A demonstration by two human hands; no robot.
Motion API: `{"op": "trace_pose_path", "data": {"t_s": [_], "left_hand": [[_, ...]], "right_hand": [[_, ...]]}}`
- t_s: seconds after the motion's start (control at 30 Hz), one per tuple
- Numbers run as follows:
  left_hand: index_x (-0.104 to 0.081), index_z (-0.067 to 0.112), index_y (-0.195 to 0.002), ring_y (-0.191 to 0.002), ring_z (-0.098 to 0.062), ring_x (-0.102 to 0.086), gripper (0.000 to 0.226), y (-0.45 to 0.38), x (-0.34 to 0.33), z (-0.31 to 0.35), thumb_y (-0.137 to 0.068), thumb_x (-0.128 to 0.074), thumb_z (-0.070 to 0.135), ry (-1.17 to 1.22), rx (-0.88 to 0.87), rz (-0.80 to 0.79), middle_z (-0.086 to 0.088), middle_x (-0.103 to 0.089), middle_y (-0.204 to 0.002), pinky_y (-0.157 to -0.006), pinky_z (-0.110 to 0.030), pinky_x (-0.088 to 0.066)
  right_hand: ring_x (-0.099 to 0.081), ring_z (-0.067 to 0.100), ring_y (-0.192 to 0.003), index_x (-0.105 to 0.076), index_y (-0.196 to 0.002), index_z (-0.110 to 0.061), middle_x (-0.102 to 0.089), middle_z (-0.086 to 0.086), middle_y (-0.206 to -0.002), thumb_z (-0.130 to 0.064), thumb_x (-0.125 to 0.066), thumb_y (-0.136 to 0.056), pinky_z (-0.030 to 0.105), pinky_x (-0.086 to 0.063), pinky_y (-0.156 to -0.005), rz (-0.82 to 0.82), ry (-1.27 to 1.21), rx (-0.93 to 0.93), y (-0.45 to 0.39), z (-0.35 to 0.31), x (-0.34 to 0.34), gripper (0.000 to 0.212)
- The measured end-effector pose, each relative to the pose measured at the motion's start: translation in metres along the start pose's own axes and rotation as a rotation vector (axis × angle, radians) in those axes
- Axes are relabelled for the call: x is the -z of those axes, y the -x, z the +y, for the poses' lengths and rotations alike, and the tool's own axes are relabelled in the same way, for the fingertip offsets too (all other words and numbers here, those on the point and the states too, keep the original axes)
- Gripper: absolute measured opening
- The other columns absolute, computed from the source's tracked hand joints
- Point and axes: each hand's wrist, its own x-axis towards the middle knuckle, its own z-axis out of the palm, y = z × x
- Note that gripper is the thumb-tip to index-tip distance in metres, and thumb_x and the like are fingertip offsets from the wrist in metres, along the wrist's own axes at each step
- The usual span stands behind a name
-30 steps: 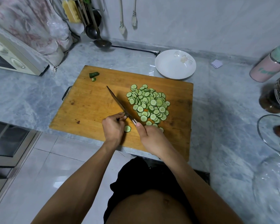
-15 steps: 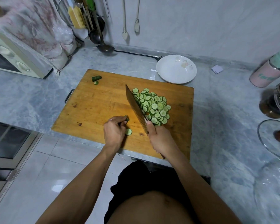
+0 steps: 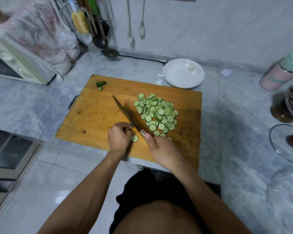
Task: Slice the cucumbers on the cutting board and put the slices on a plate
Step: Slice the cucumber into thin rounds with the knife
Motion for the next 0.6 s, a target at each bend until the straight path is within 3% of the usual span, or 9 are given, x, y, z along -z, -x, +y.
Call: {"op": "trace_pose_path", "data": {"t_s": [0.27,0.37,0.47,0.6], "left_hand": [[-0.078,0.006,-0.093,-0.094,-0.016,-0.070,0.021,0.001,0.000,0.002,-0.079,-0.064,0.001,0.007,0.007,0.007,-0.005,-0.075,-0.099,-0.090,-0.029,-0.055],[-0.077,0.004,-0.094,-0.095,-0.017,-0.070,0.021,0.000,0.000,0.002,-0.079,-0.064,0.000,0.008,0.016,0.010,-0.007,-0.075,-0.099,-0.090,-0.032,-0.055],[-0.077,0.003,-0.095,-0.095,-0.020,-0.070,0.022,0.000,0.000,0.003,-0.078,-0.063,-0.002,-0.009,-0.010,0.011,-0.010,-0.074,-0.099,-0.090,-0.032,-0.055],[-0.077,0.004,-0.097,-0.099,-0.018,-0.069,0.027,0.001,0.002,0.004,-0.077,-0.060,-0.004,-0.011,0.002,-0.009,-0.008,-0.074,-0.101,-0.094,-0.030,-0.053]], "right_hand": [[-0.052,0.024,-0.068,-0.051,-0.070,-0.009,-0.053,0.007,-0.067,-0.047,-0.026,-0.107,0.034,-0.036,-0.063,-0.024,0.038,0.001,0.003,-0.003,-0.001,0.059],[-0.053,0.023,-0.060,-0.052,-0.067,-0.008,-0.051,0.006,-0.061,-0.048,-0.024,-0.107,0.038,-0.044,-0.063,-0.052,0.015,-0.025,-0.002,-0.008,0.000,0.063],[-0.056,0.030,-0.068,-0.052,-0.067,-0.007,-0.050,0.007,-0.063,-0.050,-0.022,-0.106,0.041,-0.048,-0.065,-0.056,0.010,-0.050,-0.014,-0.010,-0.006,0.065],[-0.054,0.029,-0.073,-0.051,-0.068,-0.008,-0.051,0.006,-0.065,-0.052,-0.022,-0.106,0.034,-0.037,-0.064,-0.038,0.009,-0.062,-0.026,-0.007,-0.013,0.065]]}}
